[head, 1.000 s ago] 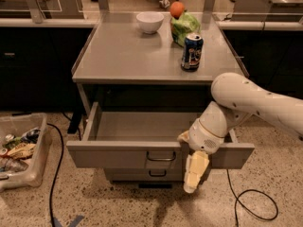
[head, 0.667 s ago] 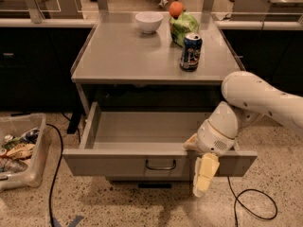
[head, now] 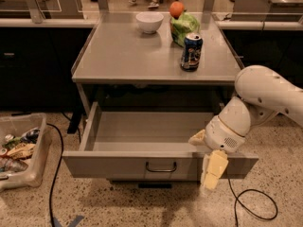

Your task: Open top drawer

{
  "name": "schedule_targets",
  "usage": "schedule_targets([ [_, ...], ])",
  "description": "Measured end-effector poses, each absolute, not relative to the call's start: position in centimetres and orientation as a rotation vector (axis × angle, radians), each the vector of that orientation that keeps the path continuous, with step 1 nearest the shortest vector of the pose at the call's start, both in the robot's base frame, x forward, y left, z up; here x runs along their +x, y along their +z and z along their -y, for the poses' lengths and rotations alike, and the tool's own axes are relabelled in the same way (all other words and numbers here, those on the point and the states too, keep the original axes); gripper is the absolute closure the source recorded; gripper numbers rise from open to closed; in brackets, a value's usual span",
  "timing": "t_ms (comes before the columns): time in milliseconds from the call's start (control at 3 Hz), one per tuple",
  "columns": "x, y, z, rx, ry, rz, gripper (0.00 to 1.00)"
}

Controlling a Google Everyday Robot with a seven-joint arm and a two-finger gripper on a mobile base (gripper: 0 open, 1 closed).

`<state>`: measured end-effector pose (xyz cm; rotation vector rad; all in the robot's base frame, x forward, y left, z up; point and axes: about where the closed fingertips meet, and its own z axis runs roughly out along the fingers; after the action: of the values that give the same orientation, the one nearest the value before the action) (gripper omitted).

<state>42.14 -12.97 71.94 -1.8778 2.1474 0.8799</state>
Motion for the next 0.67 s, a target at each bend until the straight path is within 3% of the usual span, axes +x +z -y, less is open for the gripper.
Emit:
schedule_targets([
  [667, 41.4, 67.6, 12.3, -1.951, 1.034, -2.200, 0.00],
])
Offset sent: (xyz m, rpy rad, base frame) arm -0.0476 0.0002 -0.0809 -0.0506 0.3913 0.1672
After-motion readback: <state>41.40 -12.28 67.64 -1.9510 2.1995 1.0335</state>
